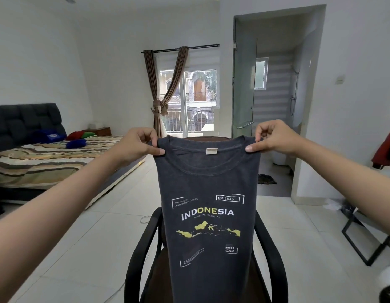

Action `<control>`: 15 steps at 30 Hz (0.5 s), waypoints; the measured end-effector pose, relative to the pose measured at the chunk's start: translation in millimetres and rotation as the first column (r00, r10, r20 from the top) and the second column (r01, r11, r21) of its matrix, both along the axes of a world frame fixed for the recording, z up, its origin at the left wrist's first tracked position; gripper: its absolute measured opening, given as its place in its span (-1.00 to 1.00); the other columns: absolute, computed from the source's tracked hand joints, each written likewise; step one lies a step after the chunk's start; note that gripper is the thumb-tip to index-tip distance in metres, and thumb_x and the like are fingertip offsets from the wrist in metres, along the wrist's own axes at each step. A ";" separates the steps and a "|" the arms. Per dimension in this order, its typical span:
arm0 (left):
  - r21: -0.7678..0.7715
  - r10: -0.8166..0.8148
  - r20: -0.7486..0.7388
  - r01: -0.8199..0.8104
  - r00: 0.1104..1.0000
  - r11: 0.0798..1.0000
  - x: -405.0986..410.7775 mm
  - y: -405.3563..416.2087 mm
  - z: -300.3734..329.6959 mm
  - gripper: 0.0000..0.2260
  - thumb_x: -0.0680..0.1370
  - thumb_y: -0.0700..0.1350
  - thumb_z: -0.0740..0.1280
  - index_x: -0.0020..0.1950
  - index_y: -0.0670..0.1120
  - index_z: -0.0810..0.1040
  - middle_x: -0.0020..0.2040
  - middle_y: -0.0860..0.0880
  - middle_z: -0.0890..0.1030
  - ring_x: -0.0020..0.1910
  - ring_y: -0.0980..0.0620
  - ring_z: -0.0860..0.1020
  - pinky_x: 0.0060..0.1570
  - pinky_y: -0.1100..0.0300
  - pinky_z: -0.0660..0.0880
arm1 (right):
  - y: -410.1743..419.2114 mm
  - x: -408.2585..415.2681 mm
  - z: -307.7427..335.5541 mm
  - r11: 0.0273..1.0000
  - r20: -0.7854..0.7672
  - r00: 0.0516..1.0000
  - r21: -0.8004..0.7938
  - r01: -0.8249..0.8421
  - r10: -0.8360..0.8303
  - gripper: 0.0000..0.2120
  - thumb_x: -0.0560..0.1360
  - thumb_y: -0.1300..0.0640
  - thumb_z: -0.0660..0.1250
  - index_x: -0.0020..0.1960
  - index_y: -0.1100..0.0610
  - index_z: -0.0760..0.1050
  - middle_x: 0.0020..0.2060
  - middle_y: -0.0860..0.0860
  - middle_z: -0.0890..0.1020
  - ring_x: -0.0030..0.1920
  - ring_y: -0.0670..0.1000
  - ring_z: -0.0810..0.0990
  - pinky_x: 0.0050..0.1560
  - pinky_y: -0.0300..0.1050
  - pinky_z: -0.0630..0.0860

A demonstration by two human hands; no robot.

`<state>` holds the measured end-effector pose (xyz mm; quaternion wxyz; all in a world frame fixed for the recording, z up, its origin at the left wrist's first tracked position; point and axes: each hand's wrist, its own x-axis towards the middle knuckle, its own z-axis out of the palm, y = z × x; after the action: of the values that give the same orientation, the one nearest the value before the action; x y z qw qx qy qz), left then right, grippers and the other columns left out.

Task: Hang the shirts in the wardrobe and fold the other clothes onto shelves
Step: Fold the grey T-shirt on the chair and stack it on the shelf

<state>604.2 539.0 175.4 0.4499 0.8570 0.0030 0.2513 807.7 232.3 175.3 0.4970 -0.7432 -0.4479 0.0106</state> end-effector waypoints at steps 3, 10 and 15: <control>-0.046 -0.060 -0.041 0.058 0.997 0.997 0.0 -3.1 3.3 -0.75 0.41 -0.48 0.35 -0.29 -0.20 0.37 -0.23 -0.14 0.46 -0.21 -0.10 0.46 -0.27 0.23 0.54 | 1.1 -2.3 7.2 0.999 0.005 1.000 -0.031 -0.012 0.012 -0.65 0.23 0.32 0.57 -0.38 0.19 0.37 -0.53 0.03 0.35 -0.56 -0.14 0.29 -0.52 -0.35 0.33; 0.004 -0.094 -0.119 0.095 0.988 0.995 3.6 -2.8 2.8 -0.72 0.43 -0.50 0.32 -0.31 -0.18 0.34 -0.38 -0.08 0.42 -0.39 0.09 0.44 -0.35 0.33 0.46 | 1.9 -3.3 17.9 0.972 -0.008 0.998 -0.225 -0.068 0.068 -0.61 0.25 0.38 0.55 -0.35 0.16 0.32 -0.46 0.06 0.34 -0.50 -0.03 0.29 -0.55 -0.30 0.35; 0.003 -0.121 -0.155 0.123 0.980 0.992 2.3 -3.8 2.8 -0.76 0.29 -0.30 0.41 -0.32 -0.17 0.33 -0.31 -0.13 0.39 -0.36 0.01 0.41 -0.36 0.32 0.47 | -1.4 -0.6 16.3 0.971 -0.051 0.992 -0.206 -0.124 0.116 -0.62 0.25 0.40 0.54 -0.34 0.15 0.33 -0.51 0.01 0.34 -0.51 -0.12 0.30 -0.52 -0.35 0.36</control>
<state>606.5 535.3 178.1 0.4576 0.8752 -0.0161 0.1560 807.2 230.9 191.6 0.4232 -0.7625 -0.4787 0.1017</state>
